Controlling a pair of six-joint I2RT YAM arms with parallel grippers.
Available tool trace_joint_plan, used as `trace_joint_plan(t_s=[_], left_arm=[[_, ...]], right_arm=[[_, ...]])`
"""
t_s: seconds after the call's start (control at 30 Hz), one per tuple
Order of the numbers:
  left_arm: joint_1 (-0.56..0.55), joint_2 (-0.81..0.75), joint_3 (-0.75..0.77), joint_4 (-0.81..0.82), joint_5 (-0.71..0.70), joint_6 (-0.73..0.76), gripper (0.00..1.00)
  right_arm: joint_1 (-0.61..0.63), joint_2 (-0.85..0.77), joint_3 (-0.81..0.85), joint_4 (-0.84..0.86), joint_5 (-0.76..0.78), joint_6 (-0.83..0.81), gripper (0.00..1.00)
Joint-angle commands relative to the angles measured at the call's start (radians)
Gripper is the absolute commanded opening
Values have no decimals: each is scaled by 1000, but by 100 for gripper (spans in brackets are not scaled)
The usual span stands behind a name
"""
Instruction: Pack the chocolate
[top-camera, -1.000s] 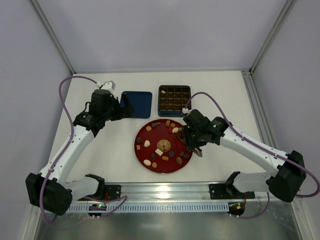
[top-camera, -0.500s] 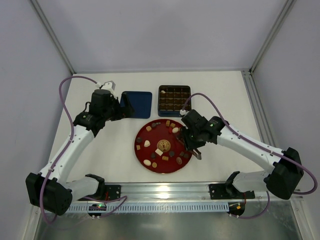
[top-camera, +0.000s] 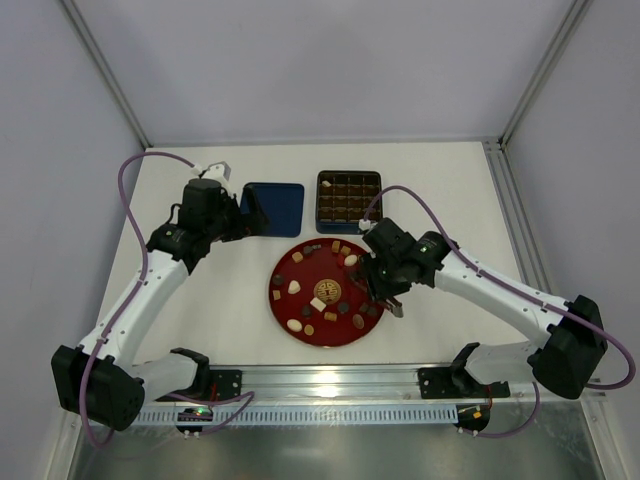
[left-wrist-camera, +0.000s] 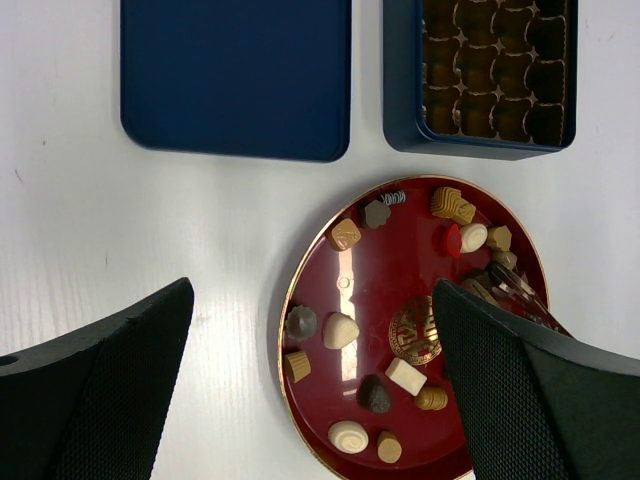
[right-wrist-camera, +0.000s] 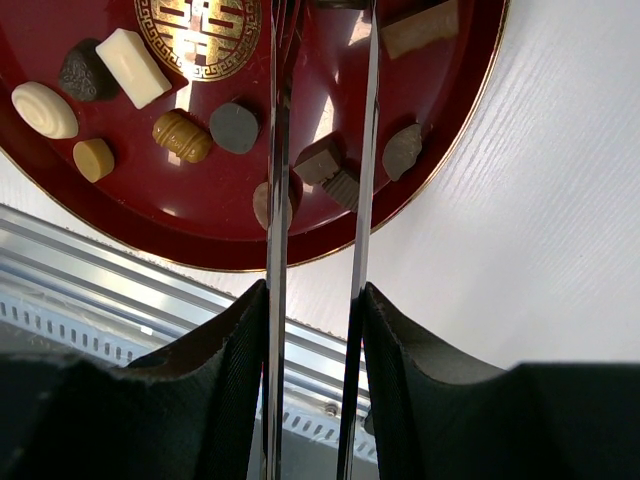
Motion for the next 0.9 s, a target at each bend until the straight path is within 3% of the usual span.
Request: trace_joint_plan(t_s=[0.0, 0.87], left_arm=[[5, -8, 4, 20, -10, 9, 100], [5, -13, 4, 20, -12, 9, 100]], right_arm=[[4, 2, 26, -3, -14, -18, 43], [3, 37, 128, -37, 28, -30, 35]])
